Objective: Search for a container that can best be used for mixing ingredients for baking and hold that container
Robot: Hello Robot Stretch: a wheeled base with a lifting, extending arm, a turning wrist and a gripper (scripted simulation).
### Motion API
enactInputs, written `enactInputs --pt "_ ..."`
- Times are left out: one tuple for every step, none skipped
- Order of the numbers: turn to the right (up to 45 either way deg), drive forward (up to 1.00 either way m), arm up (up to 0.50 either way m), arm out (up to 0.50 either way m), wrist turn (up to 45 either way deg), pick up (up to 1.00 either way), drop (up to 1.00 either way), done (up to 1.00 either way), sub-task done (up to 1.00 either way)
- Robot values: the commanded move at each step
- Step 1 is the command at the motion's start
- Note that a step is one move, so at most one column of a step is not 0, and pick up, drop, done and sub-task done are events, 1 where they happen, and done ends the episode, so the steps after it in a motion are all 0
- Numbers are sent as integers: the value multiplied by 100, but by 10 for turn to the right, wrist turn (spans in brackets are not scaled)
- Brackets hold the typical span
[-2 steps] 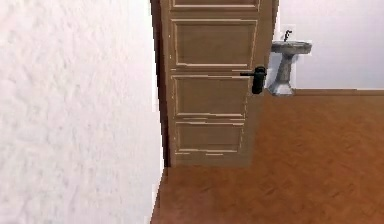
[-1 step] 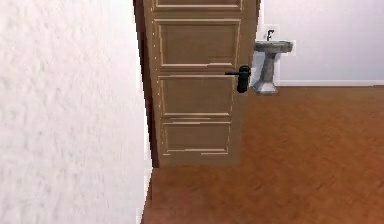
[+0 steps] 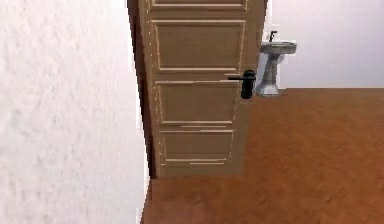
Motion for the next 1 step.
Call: enactInputs --pt "330 0 0 0 0 0 0 0 0"
